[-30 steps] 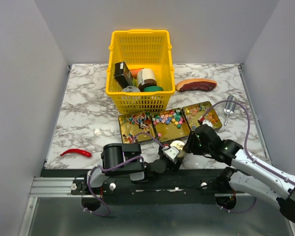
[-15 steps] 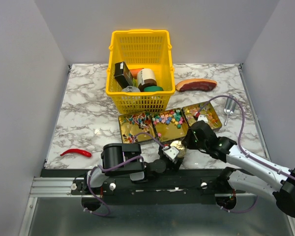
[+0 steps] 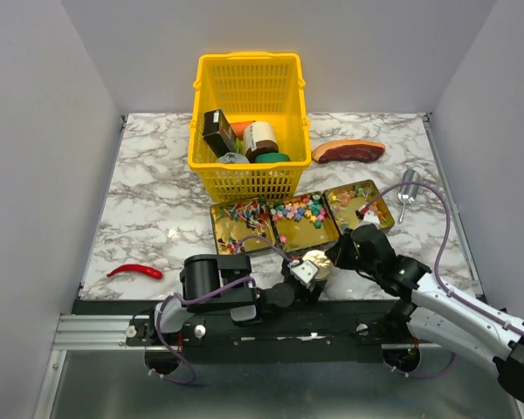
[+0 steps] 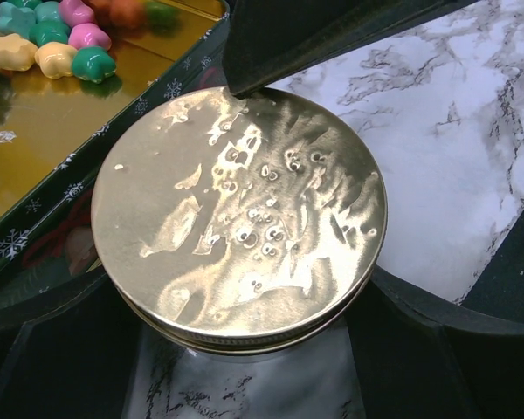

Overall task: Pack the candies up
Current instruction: Screw the bottle lid onto the packing bottle.

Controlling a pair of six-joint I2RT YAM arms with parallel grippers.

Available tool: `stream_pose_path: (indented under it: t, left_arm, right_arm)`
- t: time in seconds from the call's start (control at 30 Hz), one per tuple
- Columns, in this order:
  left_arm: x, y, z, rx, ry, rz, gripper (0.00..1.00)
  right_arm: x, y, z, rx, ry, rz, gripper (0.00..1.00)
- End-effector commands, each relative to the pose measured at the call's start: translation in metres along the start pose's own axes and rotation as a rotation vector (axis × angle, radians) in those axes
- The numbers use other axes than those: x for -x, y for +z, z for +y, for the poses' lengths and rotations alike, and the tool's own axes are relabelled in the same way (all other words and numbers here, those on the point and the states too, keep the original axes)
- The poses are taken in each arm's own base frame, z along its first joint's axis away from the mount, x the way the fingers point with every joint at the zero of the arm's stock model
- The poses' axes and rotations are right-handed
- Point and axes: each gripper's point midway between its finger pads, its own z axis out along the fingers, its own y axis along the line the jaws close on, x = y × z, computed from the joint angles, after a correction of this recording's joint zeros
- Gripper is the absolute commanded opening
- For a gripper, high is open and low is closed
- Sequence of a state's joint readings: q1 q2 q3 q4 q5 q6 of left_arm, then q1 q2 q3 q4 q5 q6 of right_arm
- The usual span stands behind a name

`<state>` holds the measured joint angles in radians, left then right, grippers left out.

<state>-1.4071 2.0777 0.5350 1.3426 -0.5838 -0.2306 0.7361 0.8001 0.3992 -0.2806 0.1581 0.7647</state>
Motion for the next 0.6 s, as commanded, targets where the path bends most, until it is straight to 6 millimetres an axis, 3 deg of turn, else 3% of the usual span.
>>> stream_pose_path:
  t: [0.0, 0.17, 0.37, 0.43, 0.5, 0.57]
  left_arm:
    - [-0.080, -0.020, 0.021, 0.007, 0.061, 0.264, 0.70]
    - [-0.079, -0.014, 0.022, 0.011, 0.073, 0.275, 0.70]
    - [-0.075, -0.010, 0.020, 0.007, 0.084, 0.269, 0.70]
    - [-0.075, -0.010, 0.020, 0.002, 0.085, 0.269, 0.70]
    - [-0.074, -0.011, 0.019, -0.004, 0.083, 0.266, 0.70]
    - [-0.074, -0.014, 0.020, -0.010, 0.083, 0.267, 0.70]
  right_arm:
    - [-0.074, -0.021, -0.020, 0.007, 0.046, 0.277, 0.01]
    - [-0.067, -0.044, -0.004, 0.102, 0.068, 0.261, 0.01]
    - [-0.066, -0.059, 0.000, 0.131, 0.059, 0.276, 0.01]
    - [-0.050, -0.061, -0.003, 0.097, 0.064, 0.208, 0.01]
    - [-0.041, -0.065, -0.005, 0.067, 0.075, 0.174, 0.08]
    - [-0.018, -0.069, -0.009, 0.023, 0.084, 0.081, 0.21]
